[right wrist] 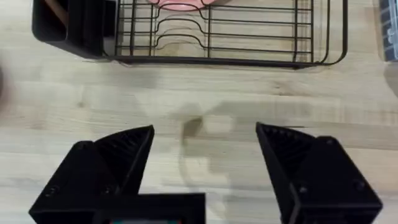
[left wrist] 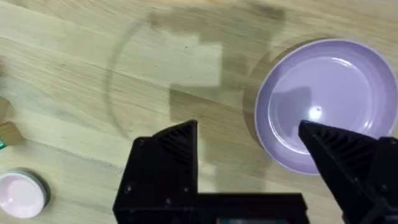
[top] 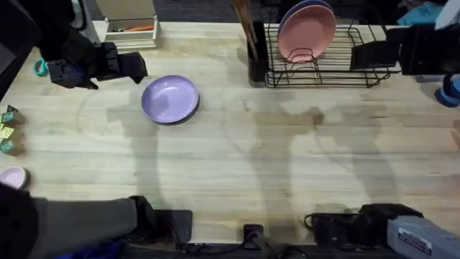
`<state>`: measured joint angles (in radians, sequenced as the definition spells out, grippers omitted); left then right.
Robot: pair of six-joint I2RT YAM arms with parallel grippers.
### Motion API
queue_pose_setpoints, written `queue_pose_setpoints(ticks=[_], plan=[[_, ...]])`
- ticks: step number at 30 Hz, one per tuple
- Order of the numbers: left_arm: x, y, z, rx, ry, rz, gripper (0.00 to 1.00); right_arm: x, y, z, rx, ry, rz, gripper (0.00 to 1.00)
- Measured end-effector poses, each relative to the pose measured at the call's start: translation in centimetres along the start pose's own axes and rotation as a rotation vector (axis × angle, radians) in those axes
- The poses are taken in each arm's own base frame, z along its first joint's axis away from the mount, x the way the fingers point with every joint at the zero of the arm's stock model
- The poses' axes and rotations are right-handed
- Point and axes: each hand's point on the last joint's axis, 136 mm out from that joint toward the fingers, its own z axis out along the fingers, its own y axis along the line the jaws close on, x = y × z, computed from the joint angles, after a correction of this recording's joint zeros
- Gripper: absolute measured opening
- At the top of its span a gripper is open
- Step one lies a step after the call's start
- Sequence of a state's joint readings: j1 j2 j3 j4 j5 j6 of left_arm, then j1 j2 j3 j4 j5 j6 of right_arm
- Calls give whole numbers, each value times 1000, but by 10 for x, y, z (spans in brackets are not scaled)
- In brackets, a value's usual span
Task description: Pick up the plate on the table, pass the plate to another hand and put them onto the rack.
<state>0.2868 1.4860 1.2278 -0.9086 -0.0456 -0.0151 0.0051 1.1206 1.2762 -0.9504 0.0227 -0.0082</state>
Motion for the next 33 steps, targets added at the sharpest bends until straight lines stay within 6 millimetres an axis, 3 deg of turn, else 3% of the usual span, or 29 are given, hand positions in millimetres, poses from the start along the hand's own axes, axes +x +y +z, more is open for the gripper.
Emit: queue_pose_setpoints(ticks=[12,33], plan=[[15,-2,45,-2,134,6,993,0,0,0,0,0,0,992],[39,-4,92,-4,285,12,981,-2,0,0,0,-6,0,992]])
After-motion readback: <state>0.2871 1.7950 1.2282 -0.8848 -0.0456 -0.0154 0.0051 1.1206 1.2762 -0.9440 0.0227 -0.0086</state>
